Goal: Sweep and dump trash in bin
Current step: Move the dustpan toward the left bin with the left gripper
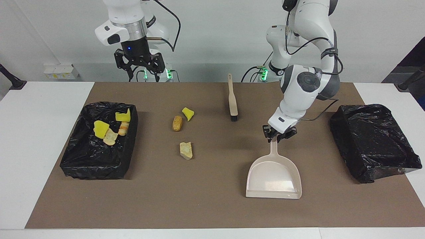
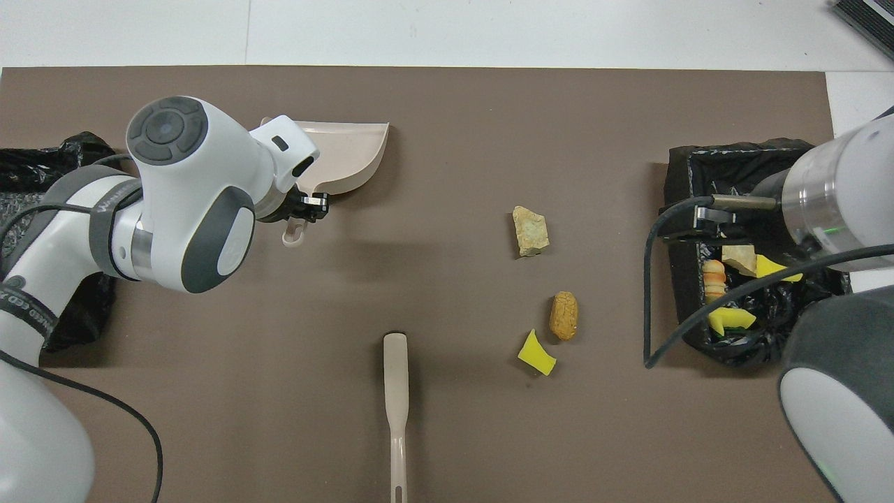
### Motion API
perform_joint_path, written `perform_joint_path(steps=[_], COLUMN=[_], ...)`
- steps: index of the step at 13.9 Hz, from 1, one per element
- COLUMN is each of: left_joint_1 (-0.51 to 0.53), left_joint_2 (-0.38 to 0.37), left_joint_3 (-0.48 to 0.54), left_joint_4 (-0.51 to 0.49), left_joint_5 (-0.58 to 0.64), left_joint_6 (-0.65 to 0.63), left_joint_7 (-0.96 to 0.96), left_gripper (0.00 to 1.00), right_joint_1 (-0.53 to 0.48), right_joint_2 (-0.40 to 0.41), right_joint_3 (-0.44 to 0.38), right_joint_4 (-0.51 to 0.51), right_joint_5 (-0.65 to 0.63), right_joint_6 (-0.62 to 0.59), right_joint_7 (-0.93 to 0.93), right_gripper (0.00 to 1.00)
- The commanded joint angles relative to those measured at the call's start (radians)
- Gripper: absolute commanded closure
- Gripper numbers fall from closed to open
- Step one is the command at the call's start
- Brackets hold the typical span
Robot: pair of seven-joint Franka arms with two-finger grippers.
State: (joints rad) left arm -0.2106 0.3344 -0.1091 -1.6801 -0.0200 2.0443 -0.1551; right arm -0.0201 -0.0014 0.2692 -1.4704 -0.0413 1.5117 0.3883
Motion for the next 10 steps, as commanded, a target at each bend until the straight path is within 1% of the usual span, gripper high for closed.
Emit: perform_joint_path(steps=[1, 2, 4, 6, 7, 9, 10], left_joint_1=[0.02, 0.034, 0.034, 0.031, 0.025, 0.022, 0.023], left_joint_2=[0.021, 0.015, 0.0, -0.04, -0.044, -0.035, -0.034], left_joint_3=[-0.009, -0.009, -0.009, -0.011, -0.011, -0.011, -0.011], left_joint_4=[0.028, 0.002, -0.059, -0.16, -0.186, -0.19, -0.188], left_joint_5=[0.031, 0.032, 0.031, 0.029, 0.029, 0.031, 0.031], left_joint_6=[-0.038, -0.024, 0.009, 0.115, 0.137, 0.155, 0.16], left_joint_7=[0.112, 0.123, 0.154, 0.155, 0.154, 0.155, 0.16], left_gripper=[1.0, 1.0, 1.0, 1.0, 1.0, 1.0, 0.95], right_joint_1=[-0.006, -0.006, -0.007, 0.005, 0.021, 0.038, 0.064], right_joint_2=[-0.029, -0.035, -0.052, -0.077, -0.08, -0.118, -0.136], right_joint_3=[0.007, 0.007, 0.007, 0.011, 0.013, 0.015, 0.015], right_joint_4=[-0.031, -0.039, -0.063, -0.088, -0.099, -0.172, -0.203], right_joint_5=[0.035, 0.064, 0.075, 0.078, 0.081, 0.119, 0.144], right_joint_6=[-0.01, -0.01, -0.014, -0.018, -0.019, -0.008, -0.001], right_joint_7=[-0.019, -0.016, -0.009, 0.014, 0.027, 0.053, 0.067], right_gripper=[0.0, 0.0, 0.0, 0.0, 0.0, 0.0, 0.0])
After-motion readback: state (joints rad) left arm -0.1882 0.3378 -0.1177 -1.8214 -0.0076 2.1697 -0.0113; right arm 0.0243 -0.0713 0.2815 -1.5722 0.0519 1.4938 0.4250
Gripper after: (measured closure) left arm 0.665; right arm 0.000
